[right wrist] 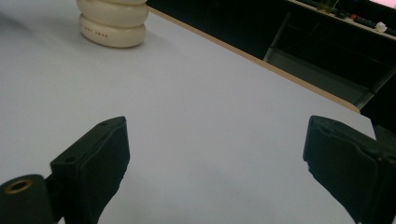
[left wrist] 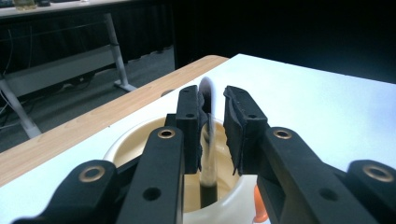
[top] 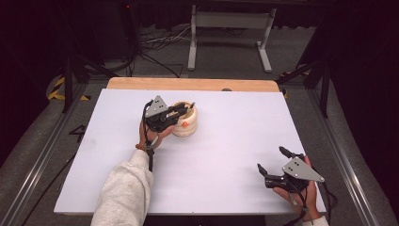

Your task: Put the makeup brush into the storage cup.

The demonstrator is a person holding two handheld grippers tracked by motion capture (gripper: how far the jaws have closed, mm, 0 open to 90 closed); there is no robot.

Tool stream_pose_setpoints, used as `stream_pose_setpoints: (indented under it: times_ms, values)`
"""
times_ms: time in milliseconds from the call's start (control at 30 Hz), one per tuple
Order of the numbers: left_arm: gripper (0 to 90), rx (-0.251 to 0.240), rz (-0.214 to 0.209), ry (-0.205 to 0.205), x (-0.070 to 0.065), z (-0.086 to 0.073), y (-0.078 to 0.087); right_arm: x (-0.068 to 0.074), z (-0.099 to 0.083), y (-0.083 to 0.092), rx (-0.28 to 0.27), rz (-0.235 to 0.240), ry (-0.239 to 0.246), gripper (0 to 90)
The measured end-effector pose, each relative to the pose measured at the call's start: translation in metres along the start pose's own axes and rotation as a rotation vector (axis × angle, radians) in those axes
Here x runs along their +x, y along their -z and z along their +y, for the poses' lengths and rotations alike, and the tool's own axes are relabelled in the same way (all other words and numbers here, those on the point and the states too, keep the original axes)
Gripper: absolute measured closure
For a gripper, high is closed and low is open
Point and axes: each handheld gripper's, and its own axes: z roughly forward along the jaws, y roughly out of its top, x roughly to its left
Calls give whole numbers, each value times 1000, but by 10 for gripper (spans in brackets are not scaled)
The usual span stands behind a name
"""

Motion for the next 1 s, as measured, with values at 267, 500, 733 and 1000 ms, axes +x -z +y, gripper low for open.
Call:
stream_pose_setpoints:
  times_ms: [267,500,733,1000]
  values:
    - [692,3,9,-19,-2,5,3,1,1,0,2,3,4,79]
    - [586,5,21,-46,-6,10,4,1,1,0,1,5,4,79]
    - [411,18,34,-56,-10,13,5,2,1,0,2,8,7,79]
    - [216,21,70,-33,-9,13,8,2,1,-1,3,7,8,79]
